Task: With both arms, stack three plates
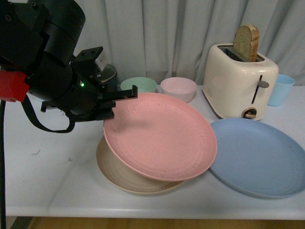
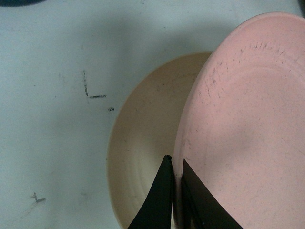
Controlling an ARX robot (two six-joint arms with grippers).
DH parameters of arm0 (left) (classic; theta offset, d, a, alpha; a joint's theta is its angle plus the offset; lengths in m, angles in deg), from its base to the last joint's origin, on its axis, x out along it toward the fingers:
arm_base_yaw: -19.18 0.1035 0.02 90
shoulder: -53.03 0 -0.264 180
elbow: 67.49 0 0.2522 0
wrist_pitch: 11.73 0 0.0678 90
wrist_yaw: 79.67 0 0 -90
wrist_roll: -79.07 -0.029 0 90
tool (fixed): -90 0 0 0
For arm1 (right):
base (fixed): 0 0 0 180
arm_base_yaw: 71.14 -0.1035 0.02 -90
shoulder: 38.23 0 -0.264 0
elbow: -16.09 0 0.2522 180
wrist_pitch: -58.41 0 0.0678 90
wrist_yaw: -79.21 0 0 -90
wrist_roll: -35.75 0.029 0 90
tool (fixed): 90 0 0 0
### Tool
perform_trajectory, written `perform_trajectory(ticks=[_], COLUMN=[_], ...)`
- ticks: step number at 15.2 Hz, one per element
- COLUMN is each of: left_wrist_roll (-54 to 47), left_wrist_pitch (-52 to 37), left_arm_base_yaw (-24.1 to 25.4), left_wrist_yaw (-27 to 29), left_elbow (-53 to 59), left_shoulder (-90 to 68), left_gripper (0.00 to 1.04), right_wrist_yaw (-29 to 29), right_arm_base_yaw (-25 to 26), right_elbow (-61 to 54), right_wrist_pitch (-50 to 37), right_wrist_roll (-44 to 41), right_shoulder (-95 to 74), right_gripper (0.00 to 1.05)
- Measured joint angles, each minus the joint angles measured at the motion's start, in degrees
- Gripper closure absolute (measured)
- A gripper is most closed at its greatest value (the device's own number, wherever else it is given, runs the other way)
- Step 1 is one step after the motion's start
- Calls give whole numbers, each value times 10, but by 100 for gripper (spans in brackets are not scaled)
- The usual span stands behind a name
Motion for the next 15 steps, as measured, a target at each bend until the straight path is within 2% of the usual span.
perform_trajectory(ticks=[9,10,13,14,15], left_wrist_roll=[-15,-14,-14,-15,-17], left_wrist_pitch=[-5,-8,-16,-17,-30], left_arm_base_yaw=[36,37,40,41,43], left_wrist_yaw=[5,2,1,0,0], left_elbow=[0,0,2,11,35], left_shoulder=[-38,-41,-40,-32,5], left_gripper=[102,97,64,52,34], right_wrist_yaw=[0,0,0,0,0], right_arm_base_yaw=[0,0,0,0,0], right_elbow=[0,0,0,0,0], right_wrist_pitch=[0,0,0,0,0], right_wrist_roll=[0,0,0,0,0], right_shoulder=[0,0,0,0,0], right_gripper=[6,6,6,6,6])
